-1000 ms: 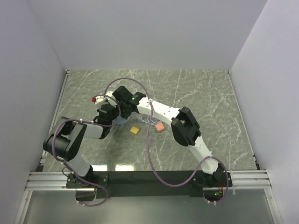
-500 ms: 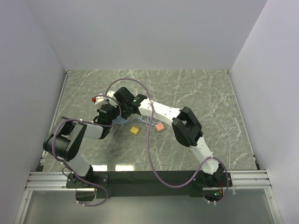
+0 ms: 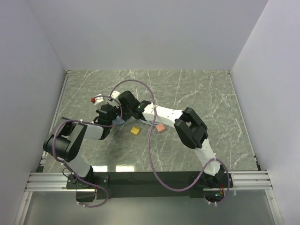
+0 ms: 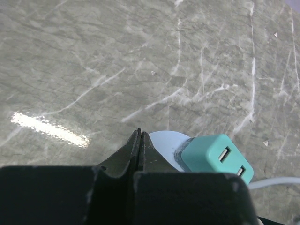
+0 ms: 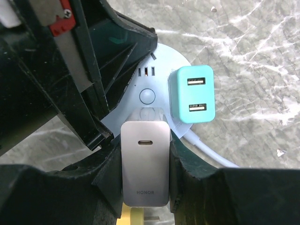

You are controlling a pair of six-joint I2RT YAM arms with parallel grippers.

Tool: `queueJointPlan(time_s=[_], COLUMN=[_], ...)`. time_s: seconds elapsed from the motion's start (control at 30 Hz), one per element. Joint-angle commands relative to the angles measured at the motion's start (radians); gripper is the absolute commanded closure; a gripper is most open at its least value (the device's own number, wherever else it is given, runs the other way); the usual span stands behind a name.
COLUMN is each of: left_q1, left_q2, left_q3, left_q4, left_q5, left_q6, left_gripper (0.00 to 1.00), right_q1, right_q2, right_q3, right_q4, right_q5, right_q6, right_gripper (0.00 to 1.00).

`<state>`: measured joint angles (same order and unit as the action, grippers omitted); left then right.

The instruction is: Insert the plug

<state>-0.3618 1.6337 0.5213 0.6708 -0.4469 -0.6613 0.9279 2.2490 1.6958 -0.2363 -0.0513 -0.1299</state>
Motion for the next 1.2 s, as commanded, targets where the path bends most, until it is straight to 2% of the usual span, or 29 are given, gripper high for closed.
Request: queueJointPlan(time_s=[0.0, 0.17, 0.4, 0.6, 0.87, 1.17], left_q1=[-0.083, -0.112, -0.120, -0.120, -0.120, -0.117], left_q2=[0.028, 0.055, 0.178, 0.183, 0.172, 0.176], left_q3=[-0.009, 0.014, 0.017, -0.004, -0.076, -0.138], left_q4=[-0.131, -0.143, -0.065, -0.033, 0.091, 0.239], left_q5=[0.159, 0.108, 0.145, 0.177, 0.257, 0.338], left_q6=[-0.015, -0.011, -0.017, -0.017, -0.024, -0.064], left_gripper=[0.99, 1.00, 1.00, 1.00, 1.00, 1.00], right_q1=[0.088, 0.094, 0.095, 0.101, 0.103, 0.092], right_q2=[0.389, 0.414, 0.426, 0.454, 0.463, 0.589], right_q3=[-0.231, -0.234, -0.254, -0.187, -0.016, 0.226], right_q4=[-0.333, -0.337, -0.337, -0.380, -0.537, -0.724], right_q5=[-0.131, -0.128, -0.140, -0.131, -0.094, -0.102], right_q6=[0.078, 0.069, 0.076, 0.065, 0.046, 0.032], right_gripper=[1.00, 1.00, 1.00, 1.00, 1.00, 1.00])
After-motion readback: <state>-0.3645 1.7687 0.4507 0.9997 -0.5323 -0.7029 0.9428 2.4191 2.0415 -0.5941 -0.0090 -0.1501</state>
